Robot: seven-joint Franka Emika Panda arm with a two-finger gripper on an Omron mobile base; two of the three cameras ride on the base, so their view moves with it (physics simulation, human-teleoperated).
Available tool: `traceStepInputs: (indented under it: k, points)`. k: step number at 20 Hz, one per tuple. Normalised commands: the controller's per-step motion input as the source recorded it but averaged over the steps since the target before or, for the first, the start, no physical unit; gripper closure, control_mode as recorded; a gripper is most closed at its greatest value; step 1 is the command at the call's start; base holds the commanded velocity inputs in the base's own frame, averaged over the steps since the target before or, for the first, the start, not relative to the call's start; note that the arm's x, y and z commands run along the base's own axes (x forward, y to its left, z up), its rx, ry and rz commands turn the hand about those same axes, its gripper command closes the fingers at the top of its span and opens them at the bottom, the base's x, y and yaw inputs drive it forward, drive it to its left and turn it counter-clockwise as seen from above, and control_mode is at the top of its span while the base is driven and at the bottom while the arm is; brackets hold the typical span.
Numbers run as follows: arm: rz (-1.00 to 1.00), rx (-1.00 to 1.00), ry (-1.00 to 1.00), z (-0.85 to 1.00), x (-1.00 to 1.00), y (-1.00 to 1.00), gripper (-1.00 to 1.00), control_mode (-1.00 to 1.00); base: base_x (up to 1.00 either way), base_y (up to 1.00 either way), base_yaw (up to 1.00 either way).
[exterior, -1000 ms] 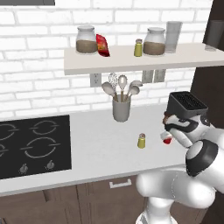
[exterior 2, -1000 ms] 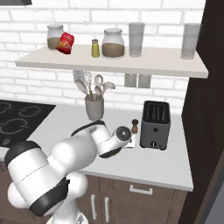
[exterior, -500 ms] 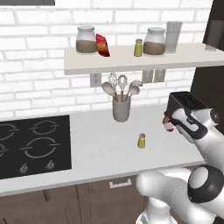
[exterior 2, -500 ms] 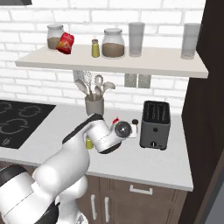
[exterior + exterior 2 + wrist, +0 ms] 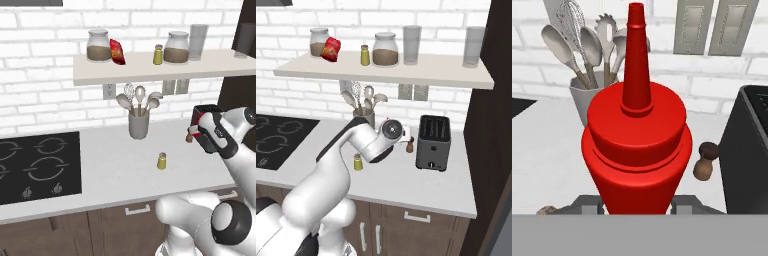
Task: Put the shaker and condiment bottle from the counter next to their counterparts in the cabinet.
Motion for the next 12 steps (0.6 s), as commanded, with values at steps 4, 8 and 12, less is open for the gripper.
traceStepInputs:
  k: [4,8,12]
  points:
    - [0.0,0.0,0.0,0.76,-0.31,0.0,1.0,-1.0,0.0,0.0,0.0]
    - [0.0,0.0,0.0,0.85,-0.35,0.0,1.0,-1.0,0.0,0.0,0.0]
    - [0.0,0.0,0.0,0.88,-0.33,0.04,1.0,-1.0,0.0,0.0,0.0]
